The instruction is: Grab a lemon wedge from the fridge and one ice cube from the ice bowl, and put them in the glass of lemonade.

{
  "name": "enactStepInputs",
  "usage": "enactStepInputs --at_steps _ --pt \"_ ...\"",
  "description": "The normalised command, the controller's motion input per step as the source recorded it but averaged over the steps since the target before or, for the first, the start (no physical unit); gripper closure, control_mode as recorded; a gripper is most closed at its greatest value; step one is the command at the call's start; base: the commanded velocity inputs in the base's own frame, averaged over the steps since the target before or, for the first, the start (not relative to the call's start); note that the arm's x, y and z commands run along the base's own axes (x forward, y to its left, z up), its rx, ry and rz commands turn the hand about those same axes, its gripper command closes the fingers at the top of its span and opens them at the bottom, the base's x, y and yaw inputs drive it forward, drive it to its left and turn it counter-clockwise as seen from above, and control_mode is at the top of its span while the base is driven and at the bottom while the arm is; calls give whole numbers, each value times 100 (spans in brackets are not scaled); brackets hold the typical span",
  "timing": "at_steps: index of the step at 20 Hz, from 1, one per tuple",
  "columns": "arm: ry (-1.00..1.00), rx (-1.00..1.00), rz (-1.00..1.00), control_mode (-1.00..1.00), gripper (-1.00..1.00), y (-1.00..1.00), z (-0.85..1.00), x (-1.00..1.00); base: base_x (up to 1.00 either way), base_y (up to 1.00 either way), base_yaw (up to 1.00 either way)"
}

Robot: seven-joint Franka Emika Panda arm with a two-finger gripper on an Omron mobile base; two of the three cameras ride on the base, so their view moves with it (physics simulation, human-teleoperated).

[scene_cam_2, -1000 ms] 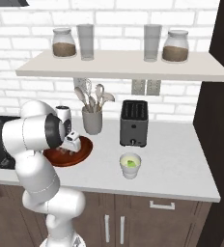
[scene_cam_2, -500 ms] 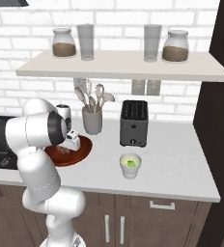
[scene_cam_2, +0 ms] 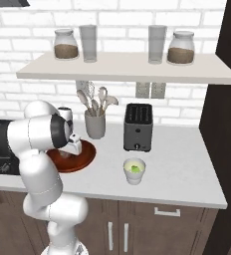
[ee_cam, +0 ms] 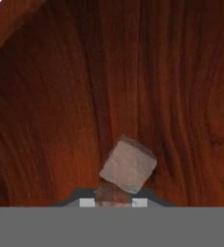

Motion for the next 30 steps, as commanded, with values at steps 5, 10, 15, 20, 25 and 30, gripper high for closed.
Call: enactStepInputs --at_steps 5,10,15,20,25,30 --pt "-16 0 0 -100 100 -10 45 -53 0 0 0" --pt "-27 1 1 -100 100 -44 76 -89 0 0 0" --pt "-24 10 0 -100 100 -76 83 -92 0 0 0" --pt "-24 14 0 -100 100 -84 88 -69 0 0 0" --pt "-8 18 0 -100 100 -88 95 -41 0 0 0" --pt "0 23 0 -100 100 -92 100 -15 0 0 0"
